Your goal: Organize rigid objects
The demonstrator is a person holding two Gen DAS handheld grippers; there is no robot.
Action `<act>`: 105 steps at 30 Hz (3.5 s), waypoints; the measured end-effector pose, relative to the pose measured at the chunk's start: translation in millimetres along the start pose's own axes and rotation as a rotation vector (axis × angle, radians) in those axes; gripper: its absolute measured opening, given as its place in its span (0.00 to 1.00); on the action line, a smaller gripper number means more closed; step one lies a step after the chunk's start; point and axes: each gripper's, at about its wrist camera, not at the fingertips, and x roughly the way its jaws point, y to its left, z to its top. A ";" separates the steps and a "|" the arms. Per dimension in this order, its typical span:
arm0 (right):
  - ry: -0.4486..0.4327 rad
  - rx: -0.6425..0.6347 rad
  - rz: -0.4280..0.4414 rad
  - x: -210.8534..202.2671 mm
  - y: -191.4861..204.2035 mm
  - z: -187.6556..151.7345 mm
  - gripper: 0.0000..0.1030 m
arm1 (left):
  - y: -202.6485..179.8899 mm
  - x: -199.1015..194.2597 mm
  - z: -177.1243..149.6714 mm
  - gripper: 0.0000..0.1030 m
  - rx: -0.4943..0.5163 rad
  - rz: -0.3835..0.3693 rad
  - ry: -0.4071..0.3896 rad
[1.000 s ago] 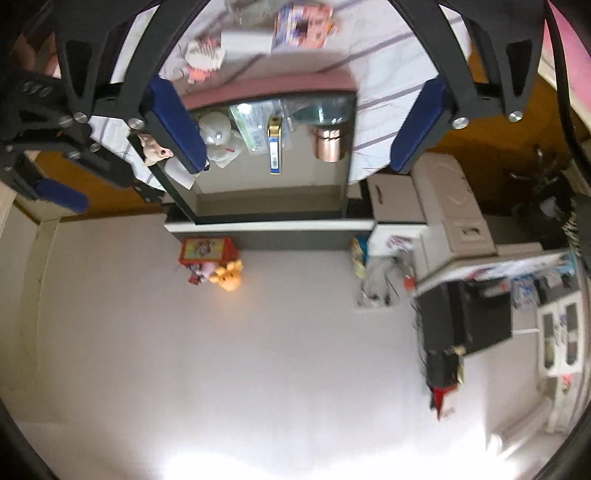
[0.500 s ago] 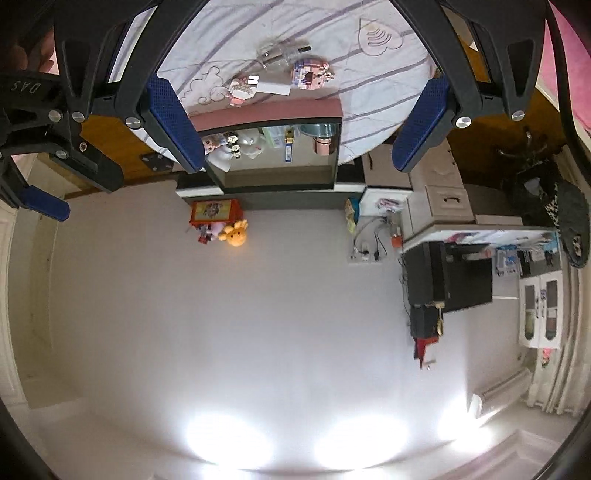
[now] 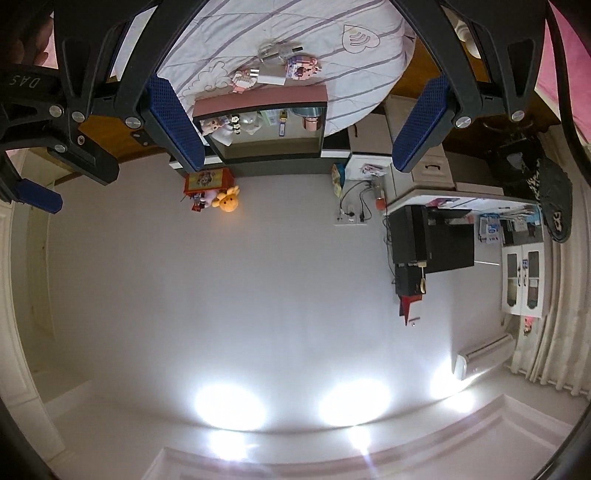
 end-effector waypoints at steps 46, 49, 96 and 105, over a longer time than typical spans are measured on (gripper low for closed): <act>0.415 0.042 0.034 155.8 -12.3 -124.1 1.00 | -3.5 175.8 -153.1 1.00 -0.032 -0.046 0.552; 0.473 0.059 0.021 172.5 -21.0 -144.5 1.00 | -9.9 194.9 -172.1 1.00 -0.067 -0.062 0.628; 0.725 0.044 0.150 277.3 -5.5 -183.2 0.55 | 19.2 211.0 -188.8 0.74 -0.152 -0.077 0.673; 0.519 0.106 0.183 196.6 -10.8 -144.6 0.55 | -7.5 157.5 -137.8 0.74 -0.098 -0.095 0.475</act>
